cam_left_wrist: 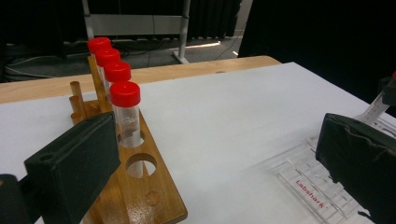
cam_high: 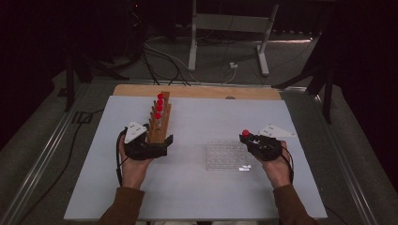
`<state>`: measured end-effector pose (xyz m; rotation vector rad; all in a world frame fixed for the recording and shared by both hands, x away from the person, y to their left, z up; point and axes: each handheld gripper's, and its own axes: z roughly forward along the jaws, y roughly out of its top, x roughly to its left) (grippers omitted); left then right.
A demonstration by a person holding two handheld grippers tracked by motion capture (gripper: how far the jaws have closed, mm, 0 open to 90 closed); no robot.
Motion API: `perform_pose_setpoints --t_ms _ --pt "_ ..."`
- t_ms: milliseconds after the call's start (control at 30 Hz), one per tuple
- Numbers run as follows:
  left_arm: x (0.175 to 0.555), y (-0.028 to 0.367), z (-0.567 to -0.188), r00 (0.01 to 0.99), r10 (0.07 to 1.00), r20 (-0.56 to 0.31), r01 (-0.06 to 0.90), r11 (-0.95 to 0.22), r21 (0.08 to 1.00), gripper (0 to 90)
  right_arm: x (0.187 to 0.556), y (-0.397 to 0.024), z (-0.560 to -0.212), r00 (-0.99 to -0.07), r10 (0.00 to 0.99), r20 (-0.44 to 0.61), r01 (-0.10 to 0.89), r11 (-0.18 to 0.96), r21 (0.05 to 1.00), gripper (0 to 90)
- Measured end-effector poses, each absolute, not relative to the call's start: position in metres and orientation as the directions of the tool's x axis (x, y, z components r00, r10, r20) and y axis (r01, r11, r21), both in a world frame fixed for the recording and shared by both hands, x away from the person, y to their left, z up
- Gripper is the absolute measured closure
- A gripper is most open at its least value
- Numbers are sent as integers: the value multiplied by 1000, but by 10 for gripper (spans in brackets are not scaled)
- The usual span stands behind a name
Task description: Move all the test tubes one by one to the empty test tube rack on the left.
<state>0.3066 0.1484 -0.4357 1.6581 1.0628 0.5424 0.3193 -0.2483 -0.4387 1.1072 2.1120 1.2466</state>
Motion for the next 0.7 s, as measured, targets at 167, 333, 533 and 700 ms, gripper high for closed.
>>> perform_pose_setpoints --t_ms 167,333,533,700 --pt "307 146 -436 509 848 -150 379 -65 923 7 318 -250 -431 -578 816 25 405 260 877 743" --pt "306 141 -435 518 843 -147 378 -71 923 7 318 -254 -423 -577 816 36 400 244 883 743" --pt "305 128 -432 544 829 -132 369 -95 924 7 318 -254 -415 -584 811 32 391 246 887 743" --pt "305 116 -430 570 813 -117 359 -118 926 7 317 -252 -410 -590 807 25 383 252 889 743"
